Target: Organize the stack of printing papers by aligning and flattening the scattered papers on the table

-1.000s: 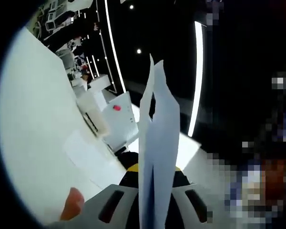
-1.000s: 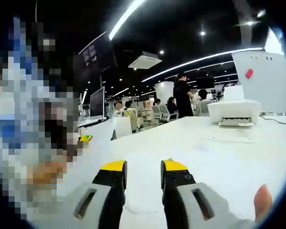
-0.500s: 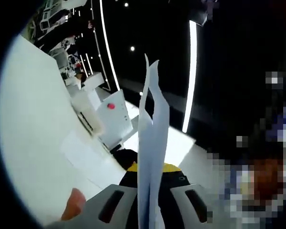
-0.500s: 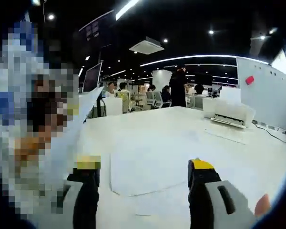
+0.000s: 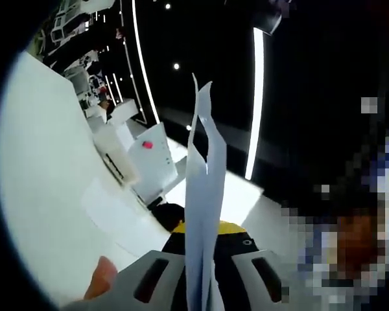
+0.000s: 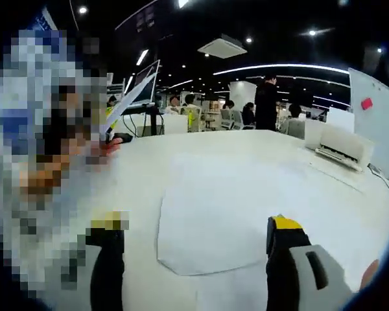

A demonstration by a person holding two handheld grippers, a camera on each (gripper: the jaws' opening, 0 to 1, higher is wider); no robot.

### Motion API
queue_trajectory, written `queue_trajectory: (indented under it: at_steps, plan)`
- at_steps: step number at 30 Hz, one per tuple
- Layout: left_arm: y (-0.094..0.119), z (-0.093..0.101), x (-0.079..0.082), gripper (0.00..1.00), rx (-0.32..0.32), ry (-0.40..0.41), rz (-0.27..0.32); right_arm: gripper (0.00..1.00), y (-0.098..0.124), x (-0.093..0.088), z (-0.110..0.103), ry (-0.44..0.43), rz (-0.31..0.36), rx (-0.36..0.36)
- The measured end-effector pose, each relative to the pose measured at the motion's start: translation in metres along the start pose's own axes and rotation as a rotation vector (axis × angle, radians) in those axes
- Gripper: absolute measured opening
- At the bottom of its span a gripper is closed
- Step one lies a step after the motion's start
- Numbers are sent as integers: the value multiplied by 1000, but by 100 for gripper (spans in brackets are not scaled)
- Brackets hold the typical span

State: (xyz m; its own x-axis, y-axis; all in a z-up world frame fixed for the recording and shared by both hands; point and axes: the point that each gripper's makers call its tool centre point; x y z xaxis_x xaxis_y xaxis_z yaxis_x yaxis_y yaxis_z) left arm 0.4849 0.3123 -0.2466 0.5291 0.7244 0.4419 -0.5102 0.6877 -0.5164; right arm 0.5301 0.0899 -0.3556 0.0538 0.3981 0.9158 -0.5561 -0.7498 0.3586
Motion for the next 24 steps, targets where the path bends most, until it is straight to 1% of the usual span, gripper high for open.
queue_trajectory:
  at_steps: [3, 7, 9, 12, 13, 15, 18, 21, 24]
  plan:
    - [-1, 1, -2, 6, -2, -1, 0, 85, -3, -7, 5, 7, -19, -10]
    - [0, 1, 0, 6, -5, 1, 0, 82, -3, -16, 2, -15, -47, 0]
    - [1, 0, 2, 6, -5, 1, 0, 80, -2, -16, 1, -50, -46, 3]
    - [1, 1, 0, 6, -6, -2, -2, 77, -2, -17, 2, -44, -33, -9]
    - [0, 1, -1, 6, -5, -2, -3, 75, -2, -17, 4, -48, -33, -14]
    - [0, 1, -1, 6, -6, -3, -3, 67, -1, -18, 7, -52, -35, -18]
    - [1, 0, 0, 6, -5, -5, -4, 64, -3, -19, 9, -52, -31, -21]
    - [1, 0, 0, 6, -4, -6, -4, 55, -4, -17, 7, -46, -26, -9]
    - [1, 0, 1, 6, -3, -5, -4, 52, -5, -16, 5, -42, -22, -1]
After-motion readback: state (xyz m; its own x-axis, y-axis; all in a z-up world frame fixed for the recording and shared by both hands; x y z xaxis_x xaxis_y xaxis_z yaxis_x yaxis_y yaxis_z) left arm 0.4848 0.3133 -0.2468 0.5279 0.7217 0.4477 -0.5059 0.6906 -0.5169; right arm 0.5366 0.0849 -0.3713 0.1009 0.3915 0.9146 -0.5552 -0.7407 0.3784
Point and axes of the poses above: the point that each gripper's makers call its tool centre point, and the gripper's own axes: y roughly backward along the fingers, z roughly to its right, x roughly out of its top, and after that the axes turned 9 degrees about y, right-handed
